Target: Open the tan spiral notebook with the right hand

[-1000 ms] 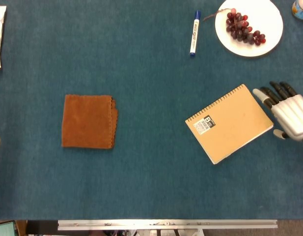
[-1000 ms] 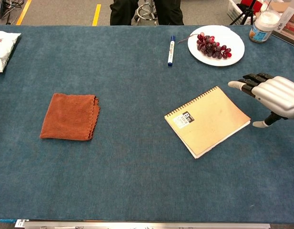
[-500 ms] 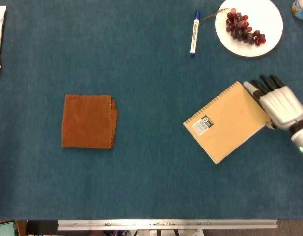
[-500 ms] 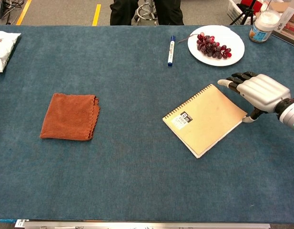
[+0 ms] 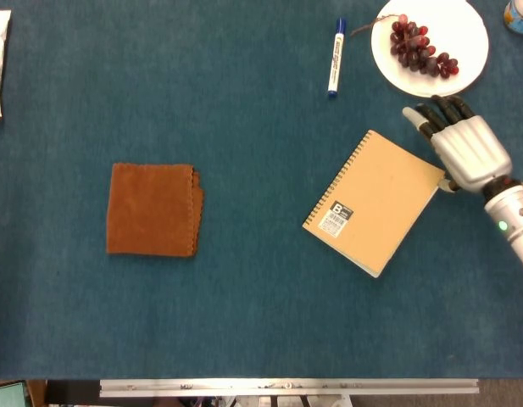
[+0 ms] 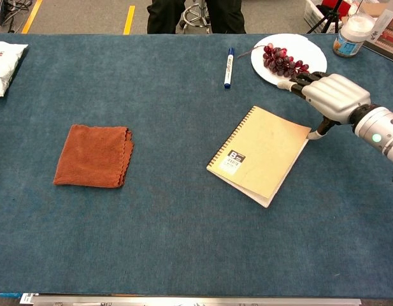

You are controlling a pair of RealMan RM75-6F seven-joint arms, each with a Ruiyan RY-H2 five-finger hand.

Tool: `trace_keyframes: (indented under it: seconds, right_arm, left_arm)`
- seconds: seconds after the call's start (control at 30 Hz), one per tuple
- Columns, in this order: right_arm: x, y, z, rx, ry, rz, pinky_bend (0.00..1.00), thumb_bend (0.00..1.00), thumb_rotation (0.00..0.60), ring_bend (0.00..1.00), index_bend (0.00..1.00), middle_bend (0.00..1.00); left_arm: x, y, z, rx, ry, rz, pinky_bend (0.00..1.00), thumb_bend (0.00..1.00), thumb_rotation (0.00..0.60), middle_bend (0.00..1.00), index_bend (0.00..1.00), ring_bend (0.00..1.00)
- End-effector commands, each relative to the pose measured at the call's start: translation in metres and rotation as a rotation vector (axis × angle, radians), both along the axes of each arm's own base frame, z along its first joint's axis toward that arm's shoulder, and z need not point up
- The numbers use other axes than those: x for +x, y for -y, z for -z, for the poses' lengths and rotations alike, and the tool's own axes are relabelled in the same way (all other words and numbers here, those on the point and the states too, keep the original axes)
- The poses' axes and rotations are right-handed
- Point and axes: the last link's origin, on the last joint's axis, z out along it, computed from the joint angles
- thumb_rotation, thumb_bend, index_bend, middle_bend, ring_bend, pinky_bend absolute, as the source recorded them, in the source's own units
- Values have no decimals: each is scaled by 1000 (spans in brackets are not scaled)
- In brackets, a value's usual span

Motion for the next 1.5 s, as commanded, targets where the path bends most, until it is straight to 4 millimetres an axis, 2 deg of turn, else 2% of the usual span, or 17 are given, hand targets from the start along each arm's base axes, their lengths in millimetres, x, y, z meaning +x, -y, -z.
trace_keyframes:
  seconds: [0.03,0.07,0.17,0.3,0.43,0.63,0.87,1.27,1.5]
  right_arm:
    - [8,-13,-33,52,12,10,108,62,600,6,63,137]
    - [10,-17,-41,63,29,16,108,69,600,17,63,152]
    - [22,-29,-58,102,91,6,111,117,600,93,63,278]
    - [36,-39,-58,149,164,-35,115,190,600,114,63,371]
    - [53,-43,-35,242,229,-58,114,337,600,114,63,402]
    - [91,-39,16,395,274,-72,115,359,600,114,33,409]
    - [118,-30,52,462,252,-76,115,385,600,115,0,413]
    - [130,-21,81,479,198,-60,115,387,600,114,0,413]
    - [129,-22,84,493,180,-48,115,390,600,115,0,413]
  left_arm:
    - [1,0,0,-1,0,0,55,263,600,111,159,99]
    - [1,0,1,-3,0,1,55,263,600,111,160,99]
    - [4,0,2,-7,-5,9,55,263,600,111,160,99]
    - [7,-1,4,-9,-4,17,56,262,600,111,160,99]
    - [8,1,3,-8,-4,17,55,262,600,111,160,99]
    - [4,5,0,3,-8,2,55,263,600,111,160,99]
    - [-3,9,-4,15,-9,-20,55,263,600,111,160,100]
    - [-8,11,-9,19,-5,-25,55,262,600,110,159,100]
    - [-7,12,-8,14,8,-18,55,262,600,110,160,99]
